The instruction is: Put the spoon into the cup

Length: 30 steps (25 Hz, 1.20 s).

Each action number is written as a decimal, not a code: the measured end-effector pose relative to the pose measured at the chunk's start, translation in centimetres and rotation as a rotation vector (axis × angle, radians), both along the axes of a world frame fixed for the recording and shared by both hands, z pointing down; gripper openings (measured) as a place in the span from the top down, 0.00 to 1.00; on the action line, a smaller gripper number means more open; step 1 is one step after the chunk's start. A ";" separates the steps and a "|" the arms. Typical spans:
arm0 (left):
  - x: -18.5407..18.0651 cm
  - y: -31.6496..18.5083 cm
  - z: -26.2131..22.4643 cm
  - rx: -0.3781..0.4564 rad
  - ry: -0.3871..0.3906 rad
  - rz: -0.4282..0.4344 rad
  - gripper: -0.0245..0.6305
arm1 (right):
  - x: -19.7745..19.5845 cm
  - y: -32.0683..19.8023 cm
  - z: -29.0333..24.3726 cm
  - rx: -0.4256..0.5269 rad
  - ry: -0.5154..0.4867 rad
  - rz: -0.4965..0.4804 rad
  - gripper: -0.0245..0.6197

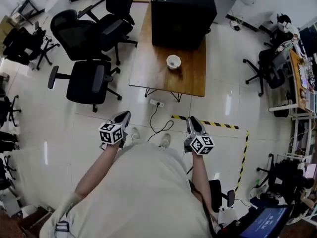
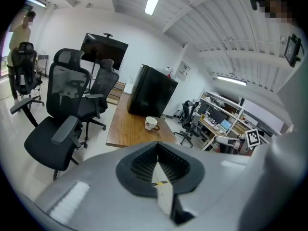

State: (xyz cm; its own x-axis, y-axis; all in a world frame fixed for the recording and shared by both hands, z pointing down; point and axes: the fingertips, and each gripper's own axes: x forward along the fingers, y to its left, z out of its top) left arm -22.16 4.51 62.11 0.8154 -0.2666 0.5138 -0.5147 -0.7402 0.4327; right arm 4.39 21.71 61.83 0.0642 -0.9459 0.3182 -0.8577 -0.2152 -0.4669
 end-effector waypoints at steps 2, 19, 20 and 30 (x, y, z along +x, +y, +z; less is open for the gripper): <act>-0.4 0.1 0.4 -0.011 -0.004 -0.018 0.96 | 0.2 -0.3 0.1 -0.008 0.013 -0.005 0.85; 0.8 0.4 0.6 -0.009 -0.023 -0.041 0.96 | 2.0 -1.8 2.1 -0.102 0.115 -0.056 0.95; 0.9 0.5 0.6 -0.009 -0.025 -0.040 0.96 | 2.1 -1.8 2.2 -0.103 0.115 -0.058 0.95; 3.7 1.1 0.4 -0.001 -0.030 0.001 0.96 | 3.8 -1.1 2.7 -0.104 0.100 -0.046 0.95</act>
